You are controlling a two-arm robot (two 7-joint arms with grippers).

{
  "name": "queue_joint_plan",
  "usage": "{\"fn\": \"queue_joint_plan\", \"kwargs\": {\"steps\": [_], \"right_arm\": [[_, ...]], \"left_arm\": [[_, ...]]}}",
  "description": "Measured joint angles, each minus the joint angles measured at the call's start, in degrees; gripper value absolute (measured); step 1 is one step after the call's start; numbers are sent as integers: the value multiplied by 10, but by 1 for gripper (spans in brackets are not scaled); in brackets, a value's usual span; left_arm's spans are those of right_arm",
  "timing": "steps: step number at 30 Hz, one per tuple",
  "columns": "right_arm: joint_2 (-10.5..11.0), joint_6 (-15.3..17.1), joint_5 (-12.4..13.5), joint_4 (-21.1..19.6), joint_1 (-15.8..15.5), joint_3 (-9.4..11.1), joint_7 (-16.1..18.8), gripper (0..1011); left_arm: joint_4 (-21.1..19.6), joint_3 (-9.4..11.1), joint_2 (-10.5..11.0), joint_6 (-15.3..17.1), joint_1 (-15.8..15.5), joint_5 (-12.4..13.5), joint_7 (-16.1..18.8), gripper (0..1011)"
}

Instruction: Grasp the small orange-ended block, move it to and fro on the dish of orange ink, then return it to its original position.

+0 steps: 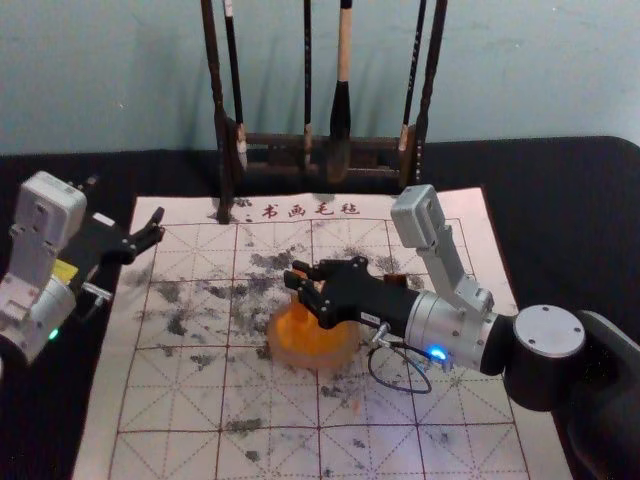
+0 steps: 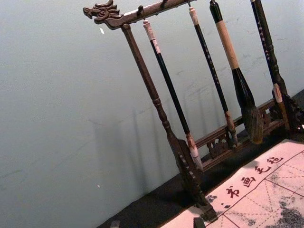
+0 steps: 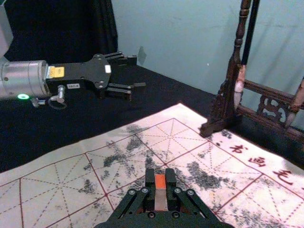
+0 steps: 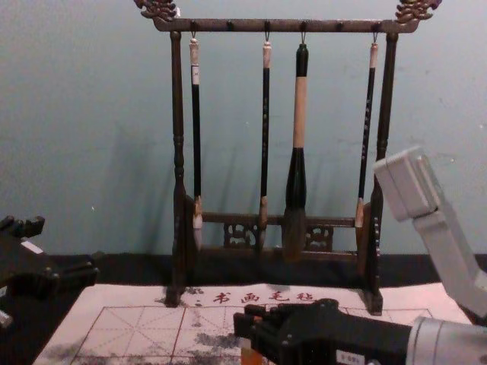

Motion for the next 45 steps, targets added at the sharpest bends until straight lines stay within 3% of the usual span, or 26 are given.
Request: {"fn": "queue_joint_plan", "kwargs": {"steps": [31,45], "right_arm": [[32,7,-1,-43,-33,26,-9,131],[35,11,6,-52,-37,18,2,130]], "left_arm": [[0,0,0,0,0,0,0,1001],[0,0,0,0,0,0,0,1001]]}}
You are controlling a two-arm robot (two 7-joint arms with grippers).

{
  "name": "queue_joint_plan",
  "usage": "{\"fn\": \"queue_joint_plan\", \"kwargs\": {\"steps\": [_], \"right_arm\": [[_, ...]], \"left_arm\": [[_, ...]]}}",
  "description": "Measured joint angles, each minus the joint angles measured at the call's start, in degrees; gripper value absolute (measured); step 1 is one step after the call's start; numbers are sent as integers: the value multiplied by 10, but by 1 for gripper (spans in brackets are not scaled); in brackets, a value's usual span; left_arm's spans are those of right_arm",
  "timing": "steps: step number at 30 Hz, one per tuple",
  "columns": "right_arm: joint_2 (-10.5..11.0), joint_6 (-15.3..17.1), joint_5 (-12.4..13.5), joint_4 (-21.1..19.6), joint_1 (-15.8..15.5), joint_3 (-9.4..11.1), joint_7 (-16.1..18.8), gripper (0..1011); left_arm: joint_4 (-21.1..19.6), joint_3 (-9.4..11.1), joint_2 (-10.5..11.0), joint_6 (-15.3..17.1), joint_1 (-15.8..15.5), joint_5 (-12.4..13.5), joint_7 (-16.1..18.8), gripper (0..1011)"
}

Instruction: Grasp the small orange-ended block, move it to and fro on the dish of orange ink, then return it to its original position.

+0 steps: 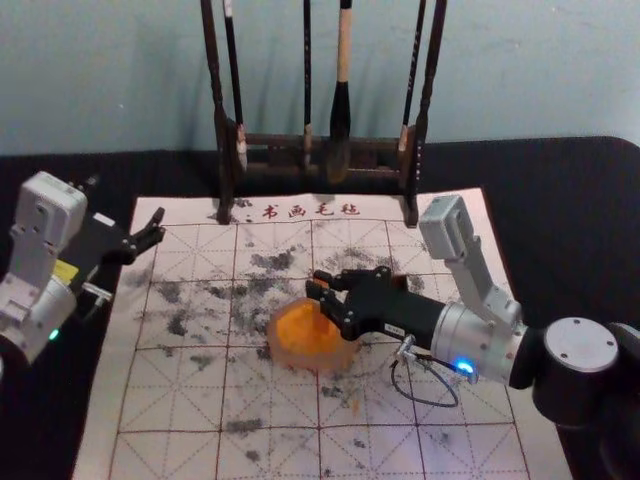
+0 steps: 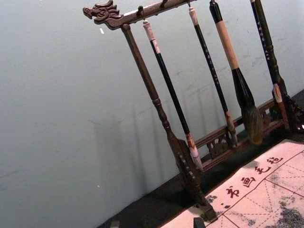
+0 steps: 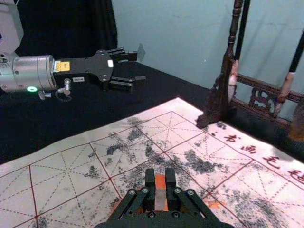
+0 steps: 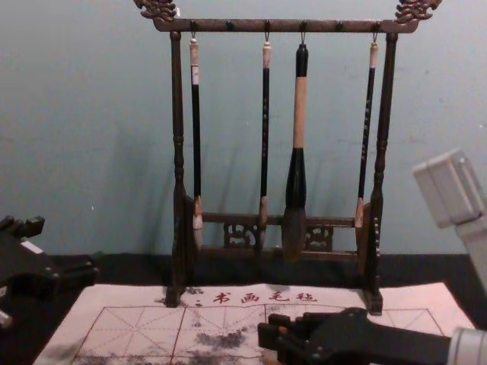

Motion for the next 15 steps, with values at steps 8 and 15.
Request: {"fn": "queue_joint_plan", "kwargs": {"steps": [8,15], "right_arm": [[-10,-2,-1,9,9,-10,4,130],[-19,-5,-2,21,19,-16,4,131]], "left_arm": [[0,0,0,0,0,0,0,1001],[0,0,0,0,0,0,0,1001]]}}
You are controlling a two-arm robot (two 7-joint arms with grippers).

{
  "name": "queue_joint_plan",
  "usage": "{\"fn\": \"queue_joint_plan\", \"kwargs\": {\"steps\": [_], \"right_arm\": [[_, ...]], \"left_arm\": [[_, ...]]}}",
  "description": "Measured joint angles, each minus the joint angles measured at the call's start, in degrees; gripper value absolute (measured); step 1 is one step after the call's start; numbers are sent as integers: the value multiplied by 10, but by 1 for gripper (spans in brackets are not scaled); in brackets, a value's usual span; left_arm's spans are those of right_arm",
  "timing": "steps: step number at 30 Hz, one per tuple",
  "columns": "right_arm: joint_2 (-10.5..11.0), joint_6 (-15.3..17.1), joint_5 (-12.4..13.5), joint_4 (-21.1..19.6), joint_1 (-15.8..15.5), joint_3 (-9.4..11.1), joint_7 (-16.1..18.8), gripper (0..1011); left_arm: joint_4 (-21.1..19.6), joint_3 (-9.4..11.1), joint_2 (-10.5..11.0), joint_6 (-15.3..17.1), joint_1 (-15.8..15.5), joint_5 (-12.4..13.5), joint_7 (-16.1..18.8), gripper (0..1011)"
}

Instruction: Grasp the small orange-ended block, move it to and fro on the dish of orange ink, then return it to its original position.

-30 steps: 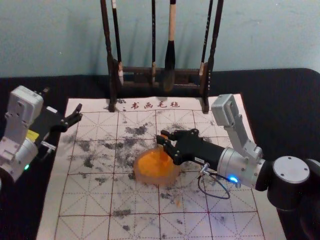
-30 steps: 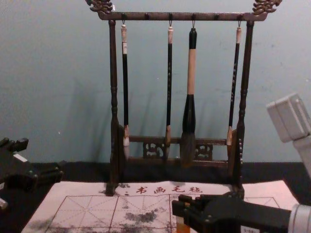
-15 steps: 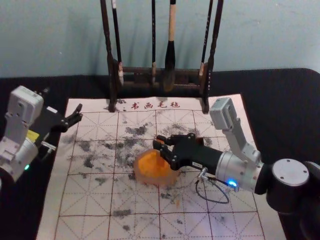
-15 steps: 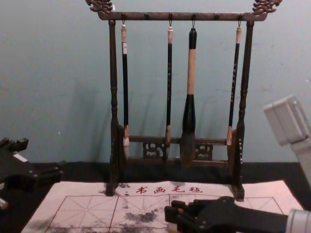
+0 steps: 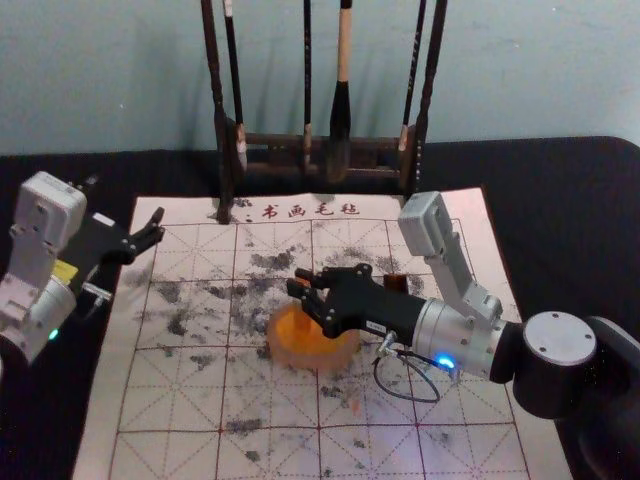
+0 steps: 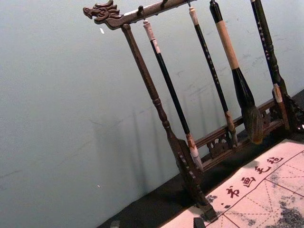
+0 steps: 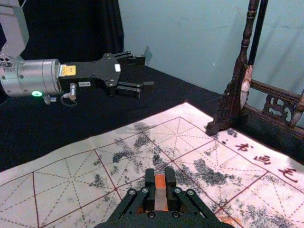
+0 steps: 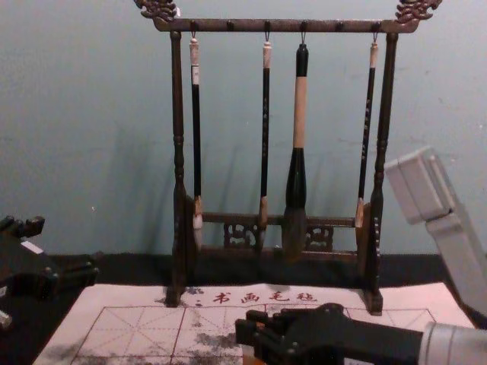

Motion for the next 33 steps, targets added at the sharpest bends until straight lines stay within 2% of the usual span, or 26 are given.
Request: {"fn": "queue_joint_plan", "kwargs": {"steps": [6,14,28,33], "right_arm": [[-7,-3,-6,16,10,0,-5,131],[-5,-5,-9,20,12,5,-10,131],[-1,-3,-9,8,2,11,-12,131],[3,-1,-2,-11,-6,18,-16,130]], "left_arm": [[0,0,0,0,0,0,0,1001],[0,0,0,0,0,0,0,1001],[0,0,0,0,0,0,0,1001],[0,0,0,0,0,0,0,1001]]}}
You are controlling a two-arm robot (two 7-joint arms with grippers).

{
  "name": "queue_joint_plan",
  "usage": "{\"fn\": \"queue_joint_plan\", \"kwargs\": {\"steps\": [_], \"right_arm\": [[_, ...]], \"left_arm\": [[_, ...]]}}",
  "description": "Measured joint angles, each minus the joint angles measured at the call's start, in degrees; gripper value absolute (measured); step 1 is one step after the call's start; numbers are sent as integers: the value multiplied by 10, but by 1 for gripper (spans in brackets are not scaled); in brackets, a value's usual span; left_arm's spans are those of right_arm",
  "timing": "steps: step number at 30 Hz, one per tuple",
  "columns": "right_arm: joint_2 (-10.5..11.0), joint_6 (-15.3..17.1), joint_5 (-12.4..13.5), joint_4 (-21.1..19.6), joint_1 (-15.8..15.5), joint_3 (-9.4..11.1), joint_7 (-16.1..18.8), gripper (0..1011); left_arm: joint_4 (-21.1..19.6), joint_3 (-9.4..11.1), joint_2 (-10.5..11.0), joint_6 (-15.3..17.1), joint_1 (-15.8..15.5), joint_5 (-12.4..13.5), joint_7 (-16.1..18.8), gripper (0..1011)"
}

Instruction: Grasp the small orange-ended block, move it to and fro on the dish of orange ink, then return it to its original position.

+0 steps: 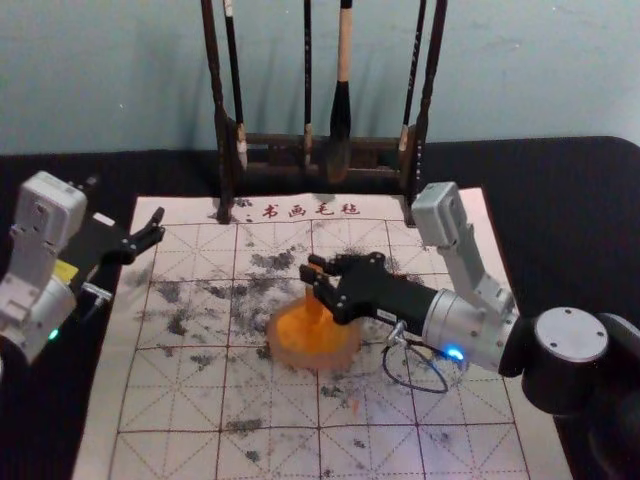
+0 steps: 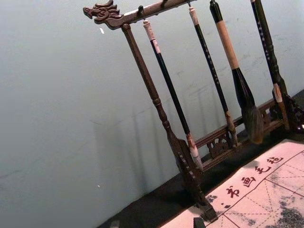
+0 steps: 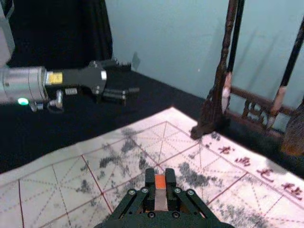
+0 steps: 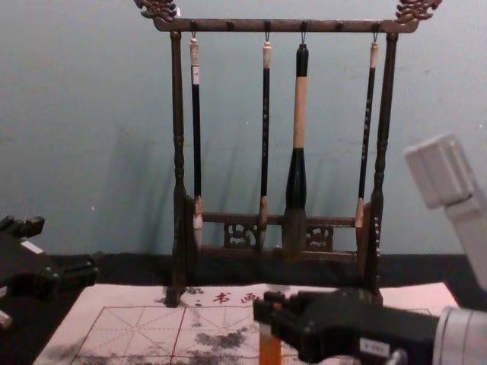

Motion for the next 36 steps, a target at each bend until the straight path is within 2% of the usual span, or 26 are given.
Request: {"fn": "queue_joint_plan", "kwargs": {"steps": [4,10,18,28,36], "right_arm": [[7,3,9,-30,-12,12,-11,130],[23,10,18,-95,-47,40,-48,131],[37,14,3,-167,-107,80,-115,131],[40,12,-25,-202,-158,108,-152,131],[33,16,-34,-207,-180,122,-160,131]], "left_arm": [[0,0,0,0,0,0,0,1001],[0,0,0,0,0,0,0,1001],[0,0,0,0,0,0,0,1001],[0,0,0,0,0,0,0,1001],[0,0,0,0,0,0,0,1001]]}}
